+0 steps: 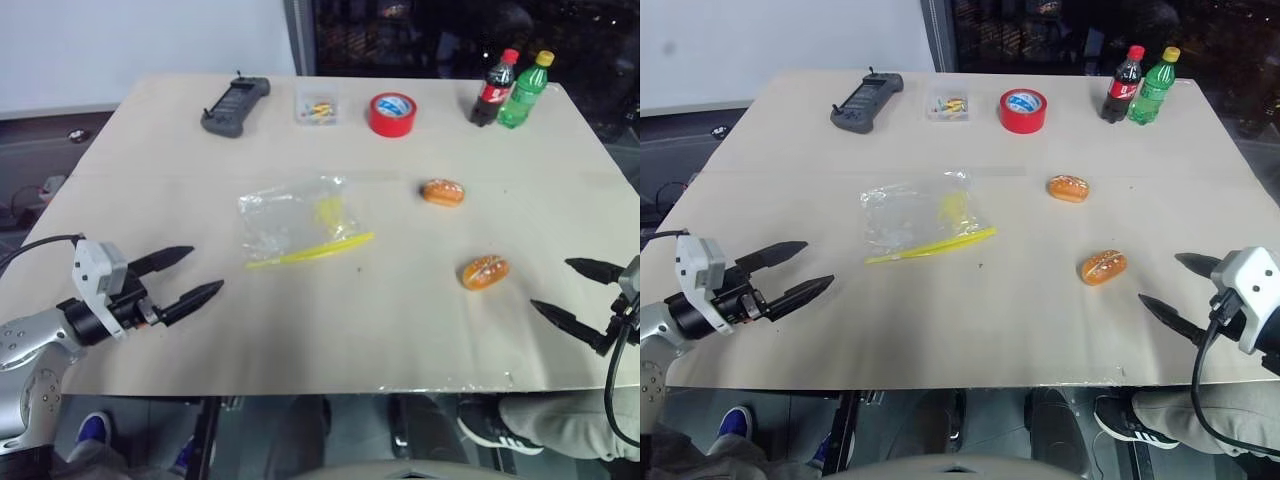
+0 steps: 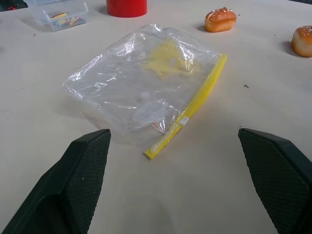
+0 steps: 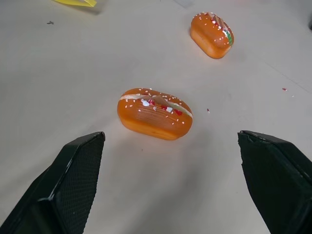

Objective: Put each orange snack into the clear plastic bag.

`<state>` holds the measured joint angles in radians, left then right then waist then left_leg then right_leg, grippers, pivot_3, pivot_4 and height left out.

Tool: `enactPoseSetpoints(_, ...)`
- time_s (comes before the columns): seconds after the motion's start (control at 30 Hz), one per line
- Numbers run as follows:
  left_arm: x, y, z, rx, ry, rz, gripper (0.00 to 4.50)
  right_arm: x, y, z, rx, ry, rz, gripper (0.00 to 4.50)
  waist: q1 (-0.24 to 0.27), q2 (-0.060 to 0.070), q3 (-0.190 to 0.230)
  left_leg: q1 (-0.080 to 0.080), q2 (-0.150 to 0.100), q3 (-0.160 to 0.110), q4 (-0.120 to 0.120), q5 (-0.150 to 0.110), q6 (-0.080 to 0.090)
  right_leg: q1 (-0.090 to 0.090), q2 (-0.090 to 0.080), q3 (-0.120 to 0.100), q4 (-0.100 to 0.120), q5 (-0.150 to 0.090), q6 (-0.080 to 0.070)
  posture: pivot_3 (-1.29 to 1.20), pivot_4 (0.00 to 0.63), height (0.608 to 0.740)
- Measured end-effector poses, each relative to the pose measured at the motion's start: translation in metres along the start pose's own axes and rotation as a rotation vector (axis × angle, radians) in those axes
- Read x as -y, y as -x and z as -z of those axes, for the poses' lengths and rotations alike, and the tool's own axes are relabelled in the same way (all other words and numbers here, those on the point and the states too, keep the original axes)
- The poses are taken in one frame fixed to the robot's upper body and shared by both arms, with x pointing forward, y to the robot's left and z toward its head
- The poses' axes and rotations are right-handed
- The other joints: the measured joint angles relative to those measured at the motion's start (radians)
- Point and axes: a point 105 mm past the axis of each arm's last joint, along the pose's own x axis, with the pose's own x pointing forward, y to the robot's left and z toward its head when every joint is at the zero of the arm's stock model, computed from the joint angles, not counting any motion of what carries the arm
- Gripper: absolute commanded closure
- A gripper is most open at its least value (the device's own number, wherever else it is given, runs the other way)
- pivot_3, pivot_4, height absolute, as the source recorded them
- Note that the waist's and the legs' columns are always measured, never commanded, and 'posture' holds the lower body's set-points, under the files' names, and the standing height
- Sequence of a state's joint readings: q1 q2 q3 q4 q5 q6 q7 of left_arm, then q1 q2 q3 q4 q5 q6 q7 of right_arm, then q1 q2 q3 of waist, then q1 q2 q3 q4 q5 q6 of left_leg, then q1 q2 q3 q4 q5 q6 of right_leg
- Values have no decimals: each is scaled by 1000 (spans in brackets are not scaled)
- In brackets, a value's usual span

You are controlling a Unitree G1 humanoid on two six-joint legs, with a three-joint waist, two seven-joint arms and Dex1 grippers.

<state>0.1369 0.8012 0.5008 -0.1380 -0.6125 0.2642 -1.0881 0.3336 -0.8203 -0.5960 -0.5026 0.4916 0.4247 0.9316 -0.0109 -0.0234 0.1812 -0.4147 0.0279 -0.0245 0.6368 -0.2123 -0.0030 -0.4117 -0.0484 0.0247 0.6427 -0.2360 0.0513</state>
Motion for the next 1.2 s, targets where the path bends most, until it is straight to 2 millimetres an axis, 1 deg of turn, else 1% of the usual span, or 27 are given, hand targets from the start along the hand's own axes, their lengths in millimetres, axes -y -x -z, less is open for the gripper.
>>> enactPoseSetpoints(0.07, 0, 0, 0, -1, 3, -3, 41, 0, -1, -1, 3, 1, 1, 0, 0, 0, 0, 0, 0, 0, 0, 0, 0, 0, 0, 0, 0, 0, 0, 0, 150, 740)
enactPoseSetpoints(0.1, -1, -2, 0, 0, 10, -7, 41, 0, -5, -3, 17, 3, 1, 0, -1, 0, 0, 0, 0, 0, 0, 0, 0, 0, 0, 0, 0, 0, 0, 0, 150, 740)
enactPoseSetpoints(0.23, 5, -19, -7, 32, 19, 8, 41, -13, -26, -17, 86, 19, -47, 0, 0, 0, 0, 0, 0, 0, 1, 0, 0, 0, 1, 0, 1, 0, 0, 0, 150, 740)
enactPoseSetpoints(0.47, 6, -26, -7, 40, 37, -2, 41, -16, -35, -19, 112, 5, -42, 0, 0, 0, 0, 0, -1, 0, 1, 0, 0, 0, 1, 1, 1, 2, -2, 0, 150, 740)
enactPoseSetpoints(0.67, 1, -36, -10, 59, 90, -72, 41, -22, -56, -31, 193, -23, -39, 0, -2, -1, -1, 1, -1, -1, 1, 0, 0, 0, 1, 1, 3, 2, -2, 0, 150, 740)
enactPoseSetpoints(0.73, -5, -40, -8, 34, 148, -124, 41, -26, -63, -34, 198, -29, -54, 0, -2, -1, -1, 0, -1, -1, 1, 0, 0, 0, 1, 1, 3, 4, 1, 0, 150, 740)
enactPoseSetpoints(0.8, -13, -48, -3, -32, 228, -181, 41, -38, -75, -42, 226, -24, -108, 0, -1, -1, -1, 0, -1, -2, 3, 0, 0, 0, 2, 0, 5, 4, 2, 0, 150, 740)
enactPoseSetpoints(0.83, -14, -50, -2, -49, 244, -185, 41, -42, -77, -45, 233, -18, -125, 0, -1, -1, -1, 0, -1, -2, 3, 0, 0, 0, 2, 0, 5, 4, 3, 0, 150, 740)
enactPoseSetpoints(0.93, -20, -53, 5, -117, 368, -172, 41, -53, -85, -54, 266, 1, -183, 0, -2, -1, -1, 0, -1, -2, 3, 0, 0, 0, 2, 0, 6, 3, 3, 0, 150, 740)
enactPoseSetpoints(1.07, -30, -56, 19, -184, 507, -166, 41, -64, -93, -62, 295, 16, -245, 0, -3, -1, -1, 0, -1, -2, 3, 0, 0, 0, 2, 0, 6, 4, 2, 0, 150, 740)
enactPoseSetpoints(1.13, -38, -64, 28, -200, 607, -132, 41, -74, -100, -67, 321, 23, -283, 0, -2, -1, -1, 0, -1, -4, 5, 0, 0, 0, 2, -1, 7, 4, 2, 0, 150, 740)
enactPoseSetpoints(1.2, -43, -72, 26, -194, 637, -102, 41, -77, -102, -68, 321, 28, -293, 0, 2, -1, -1, 0, -3, -4, 5, 0, 0, 0, 1, -1, 9, 5, 0, 0, 150, 740)
